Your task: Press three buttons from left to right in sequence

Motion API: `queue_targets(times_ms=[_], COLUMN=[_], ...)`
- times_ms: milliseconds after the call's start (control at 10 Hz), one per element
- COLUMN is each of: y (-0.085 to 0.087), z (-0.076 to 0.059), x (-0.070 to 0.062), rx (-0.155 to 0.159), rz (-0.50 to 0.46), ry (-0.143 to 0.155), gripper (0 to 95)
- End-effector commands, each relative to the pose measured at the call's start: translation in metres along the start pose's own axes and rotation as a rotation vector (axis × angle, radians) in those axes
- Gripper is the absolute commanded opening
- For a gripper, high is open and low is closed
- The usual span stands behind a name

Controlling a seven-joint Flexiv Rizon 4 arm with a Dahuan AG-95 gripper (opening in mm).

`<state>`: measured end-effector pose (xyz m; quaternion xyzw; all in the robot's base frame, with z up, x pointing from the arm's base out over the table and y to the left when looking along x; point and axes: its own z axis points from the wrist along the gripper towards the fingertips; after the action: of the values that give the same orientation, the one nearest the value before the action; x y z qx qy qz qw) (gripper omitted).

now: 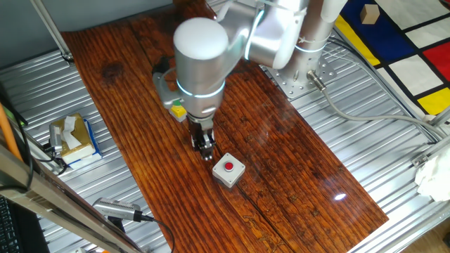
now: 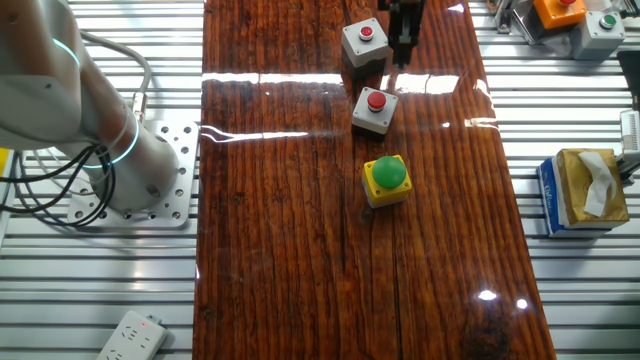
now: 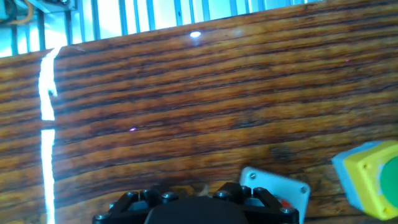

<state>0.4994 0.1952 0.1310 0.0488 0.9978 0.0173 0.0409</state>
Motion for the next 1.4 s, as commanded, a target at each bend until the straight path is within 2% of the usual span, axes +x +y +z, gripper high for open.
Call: queue_targets(times_ms=[100, 300, 700, 1000, 1400], y=[0.0115, 0.0189, 0.0171, 0.0152, 0.0146], z=[0.0027, 0.0039, 0.0043, 0.0047, 0.0047], x=[0.0023, 0.0058, 0.0090, 0.0116, 0.0122], rx=[0.004, 0.006, 0.007, 0.009, 0.012], rz=[0.022, 0.030, 0.008, -0.047, -0.071], ry=[-0.005, -0.007, -0.005, 0.005, 0.017], gripper=[57.0, 57.0, 57.0, 57.0, 57.0])
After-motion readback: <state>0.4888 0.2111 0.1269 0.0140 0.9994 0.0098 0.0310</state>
